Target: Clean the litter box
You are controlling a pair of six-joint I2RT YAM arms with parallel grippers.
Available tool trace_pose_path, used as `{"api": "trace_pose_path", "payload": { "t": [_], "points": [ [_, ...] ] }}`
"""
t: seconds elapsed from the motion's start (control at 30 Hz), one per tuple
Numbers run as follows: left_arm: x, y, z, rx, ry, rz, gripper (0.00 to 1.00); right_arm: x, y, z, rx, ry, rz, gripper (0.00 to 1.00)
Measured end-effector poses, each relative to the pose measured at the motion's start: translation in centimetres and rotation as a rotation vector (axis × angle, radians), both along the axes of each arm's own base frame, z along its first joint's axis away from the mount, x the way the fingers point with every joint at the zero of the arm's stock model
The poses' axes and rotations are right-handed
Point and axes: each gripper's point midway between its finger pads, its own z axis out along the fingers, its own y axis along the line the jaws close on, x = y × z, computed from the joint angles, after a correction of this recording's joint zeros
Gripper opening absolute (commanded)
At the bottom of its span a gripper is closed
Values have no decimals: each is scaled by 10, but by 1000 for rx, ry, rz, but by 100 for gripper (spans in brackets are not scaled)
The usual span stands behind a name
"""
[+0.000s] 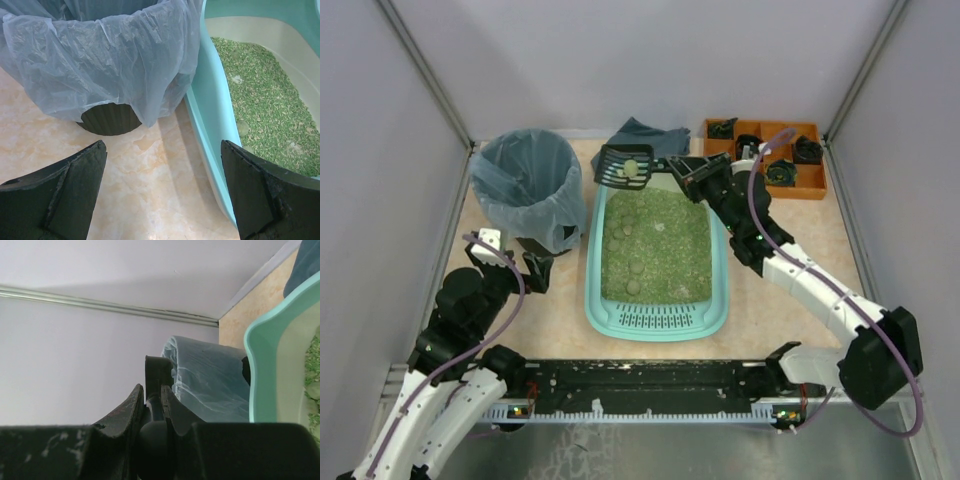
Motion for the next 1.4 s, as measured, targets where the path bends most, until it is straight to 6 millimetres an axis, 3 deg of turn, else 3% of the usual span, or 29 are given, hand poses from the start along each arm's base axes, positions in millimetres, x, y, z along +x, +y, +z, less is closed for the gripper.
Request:
{"api": "trace_pose_path", "payload": {
  "t": [0.27,0.47,0.77,1.07,1.4],
  "points": [
    [-1,1,2,-5,-10,5,100,19,48,21,11,-10,11,0],
    [-2,3,4,-10,-17,9,100,38,73,31,5,-26,-2,0],
    [-2,3,4,-10,-17,13,100,66,114,26,-47,-44,-1,0],
    [-1,4,4,-10,-17,17,100,83,169,31,-138,-108,53,0],
    [-1,4,3,-9,-15,17,100,100,203,31,-320,-195,101,0]
  ]
}}
